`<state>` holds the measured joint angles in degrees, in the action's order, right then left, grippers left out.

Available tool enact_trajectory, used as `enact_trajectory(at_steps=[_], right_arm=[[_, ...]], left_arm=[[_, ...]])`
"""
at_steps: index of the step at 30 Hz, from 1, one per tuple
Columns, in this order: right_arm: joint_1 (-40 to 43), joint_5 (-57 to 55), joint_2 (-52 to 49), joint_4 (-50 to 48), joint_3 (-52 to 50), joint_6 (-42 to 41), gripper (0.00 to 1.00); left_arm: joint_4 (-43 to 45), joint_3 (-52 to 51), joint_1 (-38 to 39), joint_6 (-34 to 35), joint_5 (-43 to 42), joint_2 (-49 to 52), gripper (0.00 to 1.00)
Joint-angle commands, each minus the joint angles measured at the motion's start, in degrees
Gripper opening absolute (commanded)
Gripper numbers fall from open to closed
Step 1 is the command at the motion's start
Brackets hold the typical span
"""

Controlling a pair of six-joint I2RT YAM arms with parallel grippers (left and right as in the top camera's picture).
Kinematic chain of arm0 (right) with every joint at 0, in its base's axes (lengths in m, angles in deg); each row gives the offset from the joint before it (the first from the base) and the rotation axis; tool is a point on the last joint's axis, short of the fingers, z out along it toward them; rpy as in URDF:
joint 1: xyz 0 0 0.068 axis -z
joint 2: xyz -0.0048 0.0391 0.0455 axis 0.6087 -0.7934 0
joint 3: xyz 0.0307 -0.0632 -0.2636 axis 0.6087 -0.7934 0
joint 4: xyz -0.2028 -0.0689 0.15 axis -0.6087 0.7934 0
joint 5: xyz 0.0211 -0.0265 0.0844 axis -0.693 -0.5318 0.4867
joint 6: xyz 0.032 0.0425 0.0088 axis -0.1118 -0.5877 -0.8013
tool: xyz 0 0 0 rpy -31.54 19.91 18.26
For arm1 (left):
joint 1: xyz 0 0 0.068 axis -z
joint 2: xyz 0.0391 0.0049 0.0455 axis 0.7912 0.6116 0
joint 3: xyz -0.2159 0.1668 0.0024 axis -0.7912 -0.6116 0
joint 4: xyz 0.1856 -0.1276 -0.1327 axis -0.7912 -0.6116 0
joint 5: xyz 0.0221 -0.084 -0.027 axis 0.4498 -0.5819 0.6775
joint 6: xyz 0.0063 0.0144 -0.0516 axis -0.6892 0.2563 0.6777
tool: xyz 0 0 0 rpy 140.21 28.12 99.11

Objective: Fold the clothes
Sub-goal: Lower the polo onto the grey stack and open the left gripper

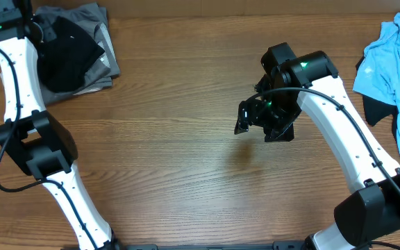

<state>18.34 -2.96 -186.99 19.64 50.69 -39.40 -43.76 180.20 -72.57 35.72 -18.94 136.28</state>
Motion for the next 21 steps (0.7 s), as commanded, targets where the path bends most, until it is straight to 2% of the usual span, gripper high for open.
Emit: enact_trajectory(at_steps=[1, 13, 18, 20, 21], right_arm=[[0.15, -0.55, 1.79, -0.17, 1.40, 0.15, 0.86], [0.15, -0.50, 1.79, 0.37, 1.40, -0.33, 0.86], [0.15, -0.52, 1.79, 0.74, 1.40, -0.55, 0.86], [0.15, -0.55, 1.79, 0.76, 1.40, -0.55, 0.86], [0.15, -0.57, 1.79, 0.72, 1.40, -0.79, 0.86]], left_arm=[[0.46, 0.81, -1.73, -1.03, 3.08, 1.68, 0.04], [0.52, 0.81, -4.48, -2.05, 3.96, 11.34, 0.04], [-1.09, 0.83, -4.74, -1.99, 4.17, 10.51, 0.04], [-1.36, 0.85, -4.74, -1.14, 4.17, 8.35, 0.08], [-1.49, 0.85, -4.74, -0.48, 3.93, 6.78, 0.13]])
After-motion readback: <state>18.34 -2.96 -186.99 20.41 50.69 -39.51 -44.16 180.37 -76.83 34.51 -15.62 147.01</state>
